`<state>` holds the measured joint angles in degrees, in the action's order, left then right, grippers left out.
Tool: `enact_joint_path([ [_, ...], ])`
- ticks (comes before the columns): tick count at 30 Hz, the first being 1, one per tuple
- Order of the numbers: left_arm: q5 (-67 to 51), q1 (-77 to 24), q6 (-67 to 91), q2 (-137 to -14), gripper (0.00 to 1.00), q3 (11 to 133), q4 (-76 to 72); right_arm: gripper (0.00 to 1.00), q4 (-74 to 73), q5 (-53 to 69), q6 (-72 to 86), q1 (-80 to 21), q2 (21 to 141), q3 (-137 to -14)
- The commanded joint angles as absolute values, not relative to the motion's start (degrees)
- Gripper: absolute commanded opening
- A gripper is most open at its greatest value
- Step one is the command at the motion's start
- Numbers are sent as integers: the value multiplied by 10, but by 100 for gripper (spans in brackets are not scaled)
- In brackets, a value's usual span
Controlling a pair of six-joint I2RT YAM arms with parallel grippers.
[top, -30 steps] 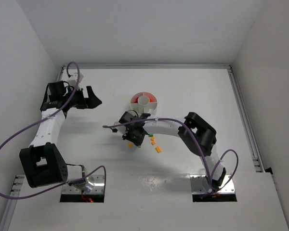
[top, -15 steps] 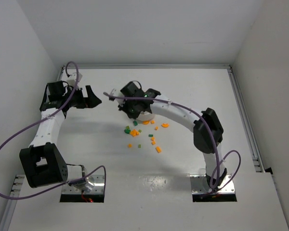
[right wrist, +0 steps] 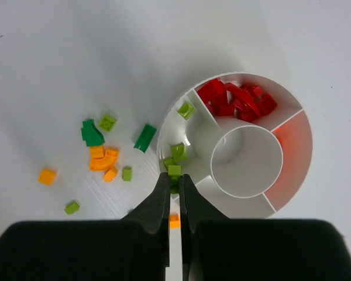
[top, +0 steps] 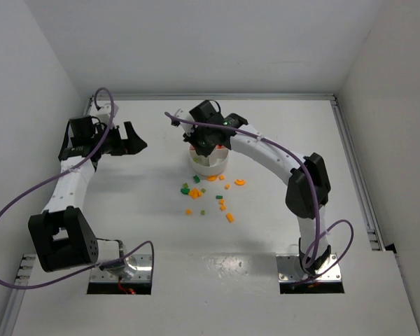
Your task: Sort the legos into containers by color
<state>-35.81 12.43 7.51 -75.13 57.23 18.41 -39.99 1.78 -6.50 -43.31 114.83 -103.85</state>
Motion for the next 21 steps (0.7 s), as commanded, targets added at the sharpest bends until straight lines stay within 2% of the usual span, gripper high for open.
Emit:
enact_joint_path([
  [1,-374,120,58,-751,100,596,186,0,-402,33,-72,-427,1157,-1062],
  [5,-380,120,48,-751,100,596,186,2,-413,40,-72,-427,1168,-1068],
  [13,-409,120,34,-740,100,591,186,28,-419,34,-72,-427,1180,-1078],
  [16,-429,115,14,-740,100,585,186,32,-419,29,-72,-427,1175,-1078],
  [21,-437,110,-4,-740,100,579,205,33,-404,24,-72,-427,1162,-1055],
])
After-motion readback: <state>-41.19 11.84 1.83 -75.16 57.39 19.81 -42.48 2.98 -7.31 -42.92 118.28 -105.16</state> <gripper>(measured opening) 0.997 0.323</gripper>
